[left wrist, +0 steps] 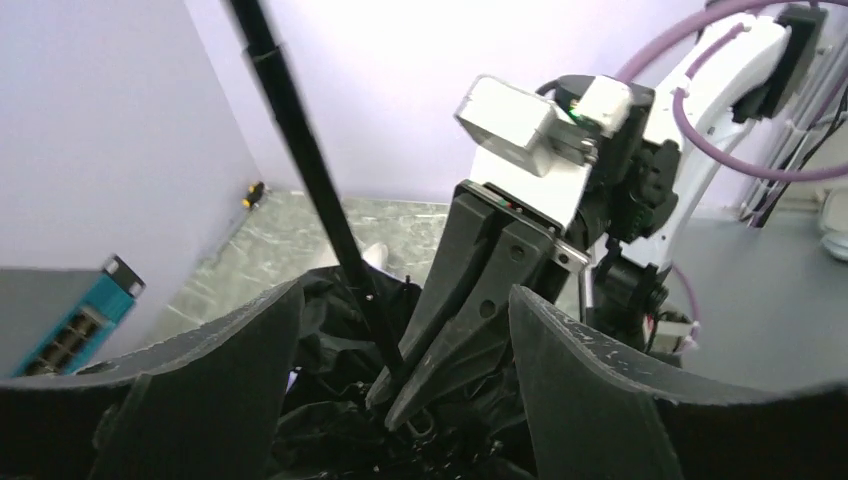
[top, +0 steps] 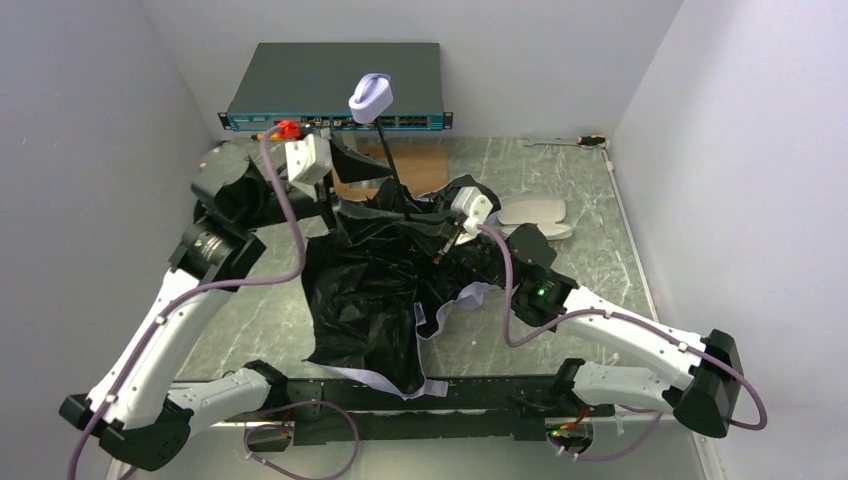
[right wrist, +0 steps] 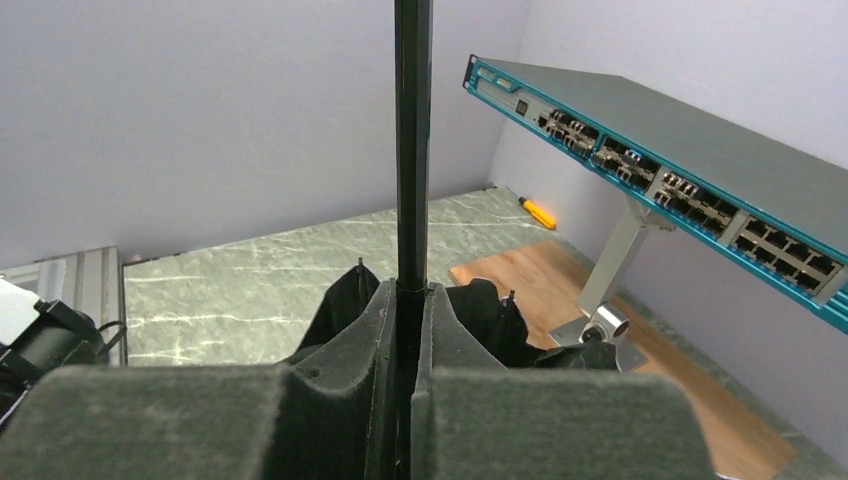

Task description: Open the umbrella

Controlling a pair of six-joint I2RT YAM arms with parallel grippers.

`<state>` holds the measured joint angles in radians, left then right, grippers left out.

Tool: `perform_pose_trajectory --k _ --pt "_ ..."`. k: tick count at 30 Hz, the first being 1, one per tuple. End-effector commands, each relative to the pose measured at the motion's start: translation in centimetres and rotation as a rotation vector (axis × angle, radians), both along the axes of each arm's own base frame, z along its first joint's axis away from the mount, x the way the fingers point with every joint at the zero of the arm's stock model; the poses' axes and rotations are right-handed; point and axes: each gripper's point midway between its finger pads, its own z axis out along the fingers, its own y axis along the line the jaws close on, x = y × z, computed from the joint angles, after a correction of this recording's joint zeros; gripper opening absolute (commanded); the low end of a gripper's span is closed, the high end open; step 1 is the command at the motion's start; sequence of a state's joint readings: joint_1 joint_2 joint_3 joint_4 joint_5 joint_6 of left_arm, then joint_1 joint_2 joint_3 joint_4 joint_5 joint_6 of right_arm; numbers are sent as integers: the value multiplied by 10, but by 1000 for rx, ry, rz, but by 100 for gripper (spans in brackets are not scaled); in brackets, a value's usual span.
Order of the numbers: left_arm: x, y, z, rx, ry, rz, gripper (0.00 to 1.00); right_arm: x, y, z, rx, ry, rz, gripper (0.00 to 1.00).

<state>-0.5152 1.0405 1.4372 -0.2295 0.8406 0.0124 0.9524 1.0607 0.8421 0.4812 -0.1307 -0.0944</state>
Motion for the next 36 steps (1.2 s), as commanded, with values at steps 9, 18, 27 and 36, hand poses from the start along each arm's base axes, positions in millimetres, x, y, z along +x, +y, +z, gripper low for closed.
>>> perform_pose_trajectory --k 9,18,27,36 --pt "26 -26 29 -164 109 3 0 0 -6 43 106 -81 -20 0" --pt "15 -21 18 -59 55 -20 0 4 -31 -45 -254 21 4 79" --pt "10 -15 13 -43 26 -5 0 6 -11 -97 -489 99 158 68" --pt "24 14 26 -57 10 102 0 5 -61 -171 -705 203 109 94"
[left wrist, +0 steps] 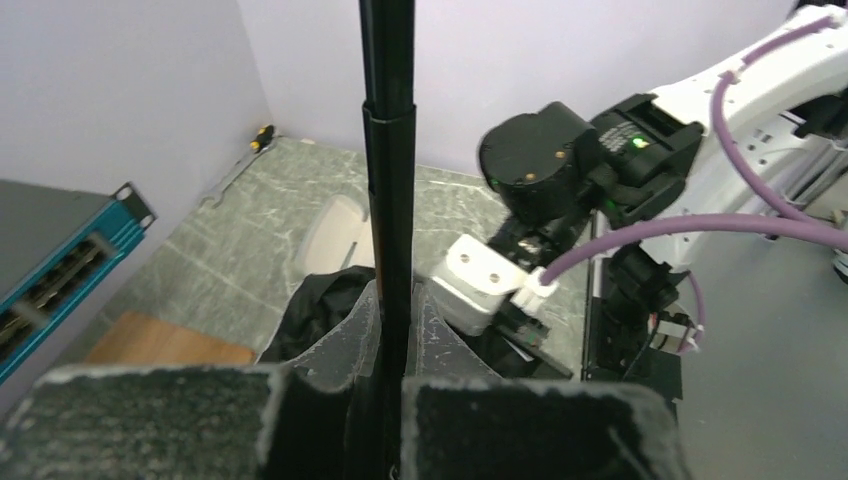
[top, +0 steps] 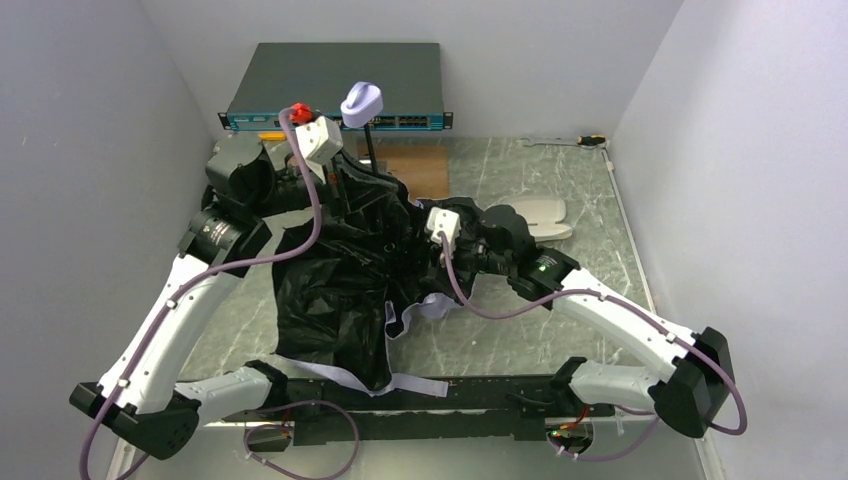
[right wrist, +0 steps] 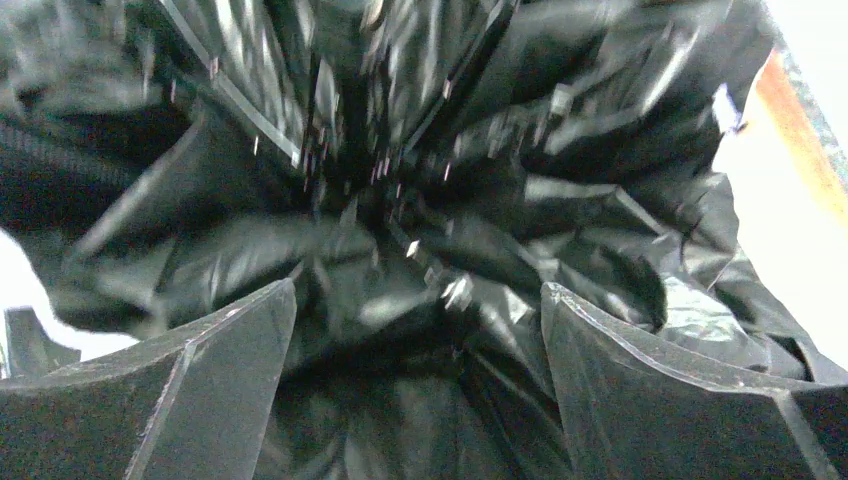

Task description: Open the umbrella

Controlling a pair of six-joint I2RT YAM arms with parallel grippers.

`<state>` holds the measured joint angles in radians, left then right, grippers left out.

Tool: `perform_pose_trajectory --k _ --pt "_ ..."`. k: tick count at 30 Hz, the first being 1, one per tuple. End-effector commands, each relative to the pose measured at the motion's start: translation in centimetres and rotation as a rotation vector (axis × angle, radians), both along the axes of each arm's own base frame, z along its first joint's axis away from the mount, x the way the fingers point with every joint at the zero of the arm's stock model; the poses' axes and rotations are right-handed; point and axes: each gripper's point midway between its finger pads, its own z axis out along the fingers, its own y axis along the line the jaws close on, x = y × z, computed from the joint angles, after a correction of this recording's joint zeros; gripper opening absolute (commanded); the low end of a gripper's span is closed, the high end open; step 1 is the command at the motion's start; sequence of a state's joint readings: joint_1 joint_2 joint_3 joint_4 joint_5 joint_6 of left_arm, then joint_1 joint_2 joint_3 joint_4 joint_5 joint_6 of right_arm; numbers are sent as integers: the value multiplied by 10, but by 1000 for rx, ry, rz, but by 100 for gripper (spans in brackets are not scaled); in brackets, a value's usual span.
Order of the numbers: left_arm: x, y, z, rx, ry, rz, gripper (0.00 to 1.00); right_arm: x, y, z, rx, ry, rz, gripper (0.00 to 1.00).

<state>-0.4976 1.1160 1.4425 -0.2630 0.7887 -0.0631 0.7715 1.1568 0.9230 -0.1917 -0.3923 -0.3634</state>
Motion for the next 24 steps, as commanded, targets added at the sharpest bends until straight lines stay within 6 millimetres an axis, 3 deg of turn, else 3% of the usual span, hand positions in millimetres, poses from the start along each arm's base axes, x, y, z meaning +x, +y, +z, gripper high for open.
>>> perform_pose_trajectory --k 1,10,12,20,22,24 --pt "-5 24 53 -75 -161 58 0 -13 -32 -25 -102 -10 6 97" --pt "2 41 69 -91 -201 99 0 -25 -90 -99 -314 59 -3 100" --pt "2 42 70 -88 -207 98 0 -26 -102 -107 -338 70 -7 99" --pt "14 43 68 -38 -272 127 0 -20 -123 -62 -296 44 -41 96" --pt "19 41 64 -34 -258 129 0 -22 -114 -33 -212 28 -33 97" --pt "19 36 57 -32 -247 119 0 -20 -95 12 -66 15 -29 98"
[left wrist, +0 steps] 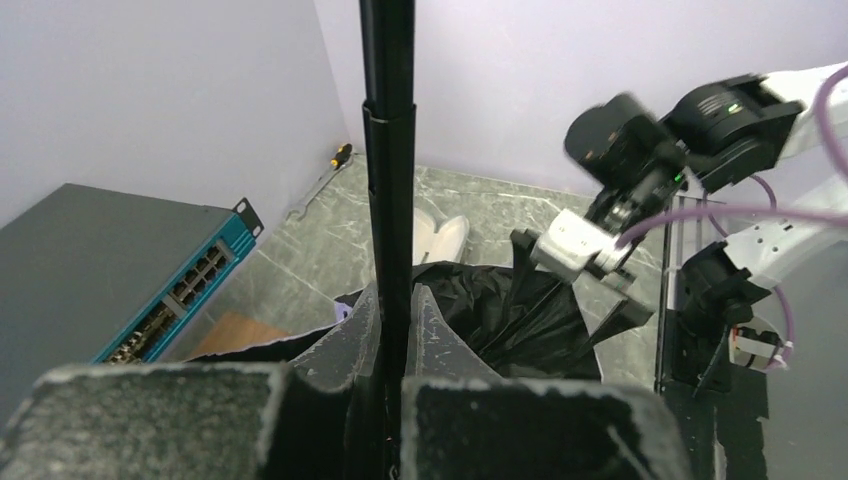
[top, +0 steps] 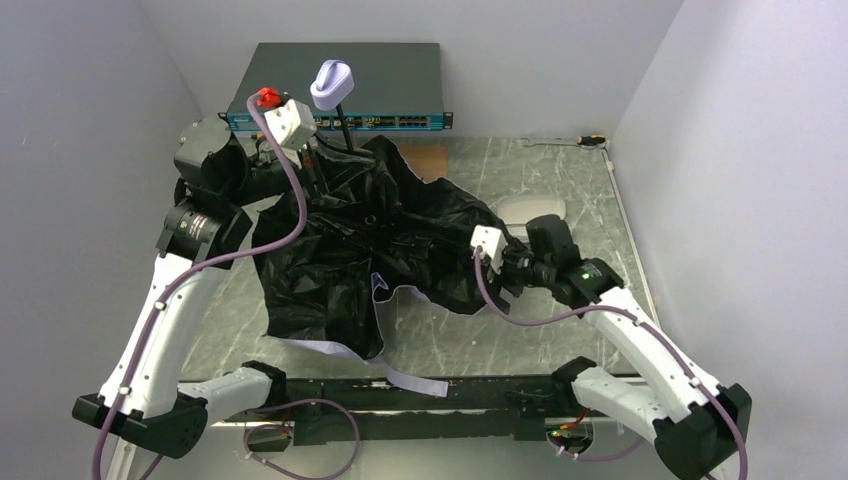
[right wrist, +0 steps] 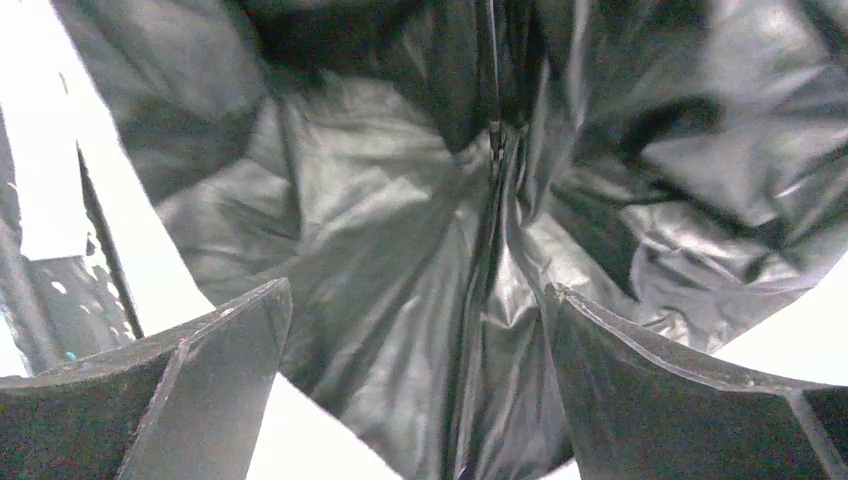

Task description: Open the umbrella

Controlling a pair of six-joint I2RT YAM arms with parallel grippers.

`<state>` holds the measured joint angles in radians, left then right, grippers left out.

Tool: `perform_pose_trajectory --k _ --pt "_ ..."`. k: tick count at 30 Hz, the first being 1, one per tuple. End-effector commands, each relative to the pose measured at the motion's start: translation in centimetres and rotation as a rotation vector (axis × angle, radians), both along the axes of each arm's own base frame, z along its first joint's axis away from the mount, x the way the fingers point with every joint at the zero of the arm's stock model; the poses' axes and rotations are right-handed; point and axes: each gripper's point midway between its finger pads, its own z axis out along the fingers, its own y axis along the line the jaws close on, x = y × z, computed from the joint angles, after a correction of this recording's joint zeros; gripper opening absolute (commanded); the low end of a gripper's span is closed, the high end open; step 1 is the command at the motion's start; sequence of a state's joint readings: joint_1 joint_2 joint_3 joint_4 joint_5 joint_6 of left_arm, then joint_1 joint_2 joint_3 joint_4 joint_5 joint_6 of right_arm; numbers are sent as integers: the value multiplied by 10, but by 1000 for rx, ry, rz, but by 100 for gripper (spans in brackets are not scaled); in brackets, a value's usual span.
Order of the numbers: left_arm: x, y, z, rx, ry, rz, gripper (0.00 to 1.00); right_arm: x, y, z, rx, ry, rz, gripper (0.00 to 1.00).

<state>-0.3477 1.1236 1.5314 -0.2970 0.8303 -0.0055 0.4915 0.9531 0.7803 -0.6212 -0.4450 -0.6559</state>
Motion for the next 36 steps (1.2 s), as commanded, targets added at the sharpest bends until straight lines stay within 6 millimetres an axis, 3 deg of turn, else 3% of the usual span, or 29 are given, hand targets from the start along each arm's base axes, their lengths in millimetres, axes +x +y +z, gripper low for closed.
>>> perform_pose_trajectory --k 1,3,8,16,19,21,25,29,36 --pt "-4 -4 26 -21 -144 2 0 3 41 110 308 -95 54 98" --pt "-6 -13 19 -14 -132 -18 0 12 61 148 402 -91 56 91" --pt "-4 -24 15 -33 -81 -39 0 23 101 189 529 -69 66 69" --pt "1 -29 23 -81 -29 -46 0 -9 165 197 598 -82 232 43" --pt "0 -30 24 -86 -19 -54 0 -7 179 191 609 -79 233 24" --pt "-4 -30 21 -82 -8 -67 0 -2 186 190 624 -78 215 17" --pt "-7 -29 20 -78 -5 -70 0 7 195 171 602 -31 188 15" --pt "-5 -27 24 -86 -19 -51 0 0 197 132 512 -4 255 18" --pt "-1 -19 42 -108 -44 -21 0 -17 174 64 299 70 327 24"
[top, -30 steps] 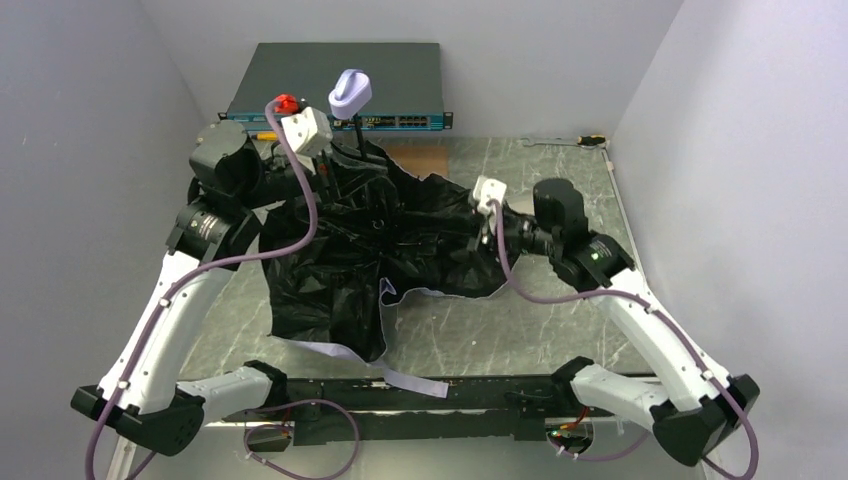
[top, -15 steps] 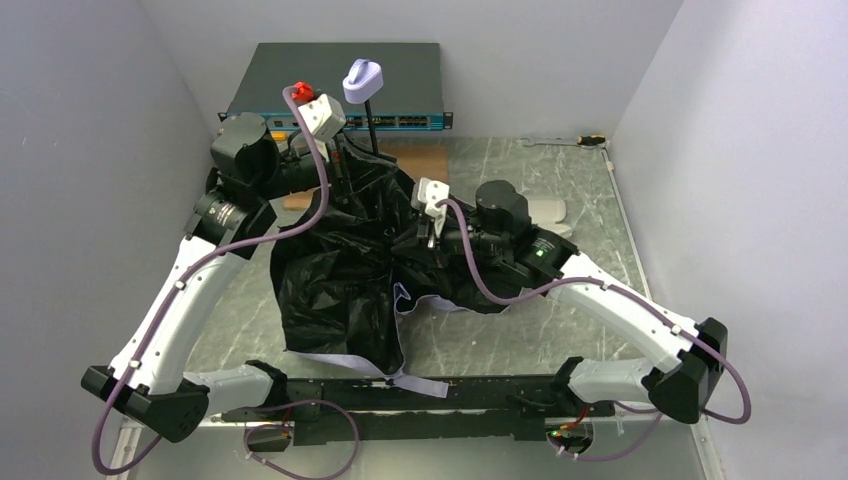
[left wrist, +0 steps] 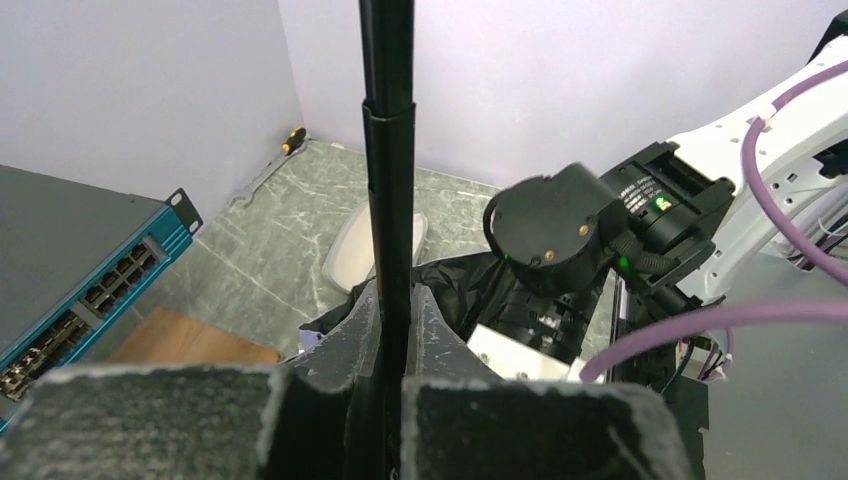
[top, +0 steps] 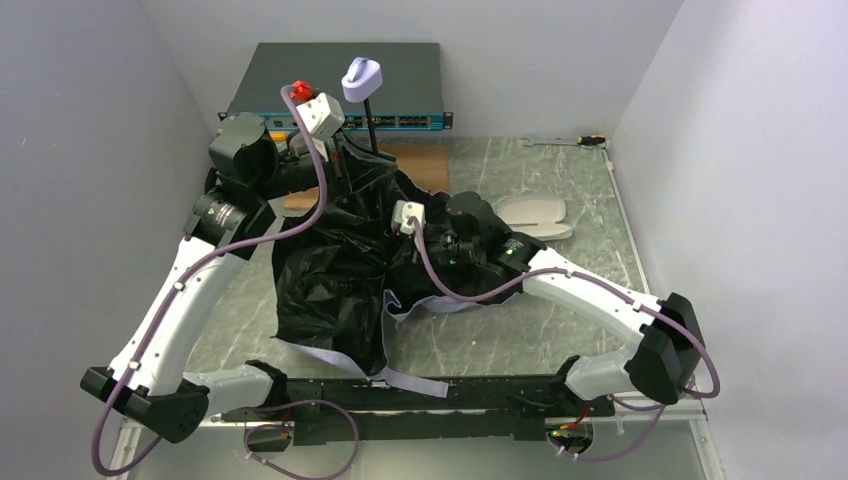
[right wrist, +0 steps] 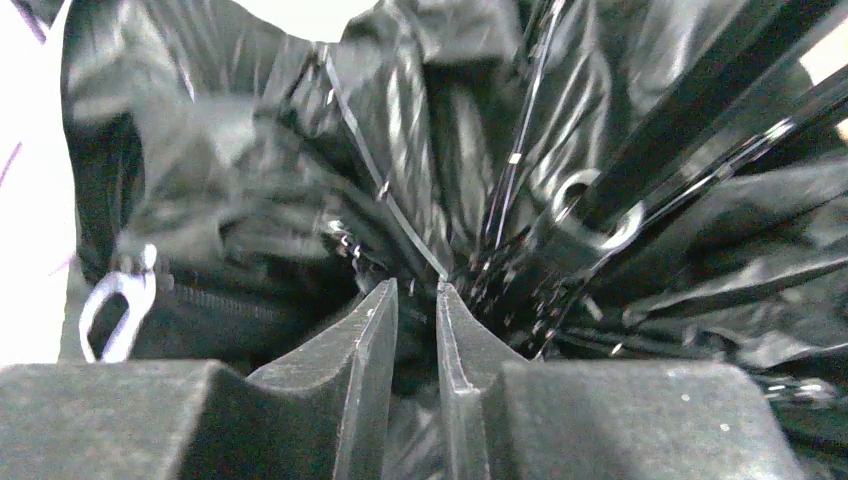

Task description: Open the umbrella

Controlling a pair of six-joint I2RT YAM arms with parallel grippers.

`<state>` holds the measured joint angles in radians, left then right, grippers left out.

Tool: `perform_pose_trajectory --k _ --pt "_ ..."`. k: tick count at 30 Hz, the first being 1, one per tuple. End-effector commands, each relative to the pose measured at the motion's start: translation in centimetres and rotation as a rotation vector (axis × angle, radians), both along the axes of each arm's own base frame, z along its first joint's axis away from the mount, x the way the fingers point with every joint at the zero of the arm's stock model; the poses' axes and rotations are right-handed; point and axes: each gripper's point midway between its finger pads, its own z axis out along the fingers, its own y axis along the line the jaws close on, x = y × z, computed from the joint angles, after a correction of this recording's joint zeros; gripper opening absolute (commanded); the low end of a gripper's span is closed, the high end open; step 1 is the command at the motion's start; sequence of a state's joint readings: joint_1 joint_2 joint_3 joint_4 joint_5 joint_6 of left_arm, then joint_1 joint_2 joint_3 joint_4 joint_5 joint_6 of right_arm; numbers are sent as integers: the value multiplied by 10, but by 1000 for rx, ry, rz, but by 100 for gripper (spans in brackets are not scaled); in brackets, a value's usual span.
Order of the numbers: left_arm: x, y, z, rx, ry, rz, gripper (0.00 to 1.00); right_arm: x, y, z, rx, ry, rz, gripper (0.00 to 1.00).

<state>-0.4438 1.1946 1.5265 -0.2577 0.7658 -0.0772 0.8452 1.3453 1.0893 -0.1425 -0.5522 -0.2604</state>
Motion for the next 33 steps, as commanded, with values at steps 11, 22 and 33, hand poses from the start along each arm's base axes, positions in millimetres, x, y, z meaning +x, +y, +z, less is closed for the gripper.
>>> perform_pose_trajectory --k 11,22,33 --pt "-4 20 64 -118 -146 34 0 -76 -96 -113 -379 -7 260 70" --pt "-14 3 46 -77 -119 -94 0 -81 -134 -109 -429 -103 196 87" --pt "-54 -29 -14 37 -127 -264 0 -17 -116 48 10 -132 -223 82"
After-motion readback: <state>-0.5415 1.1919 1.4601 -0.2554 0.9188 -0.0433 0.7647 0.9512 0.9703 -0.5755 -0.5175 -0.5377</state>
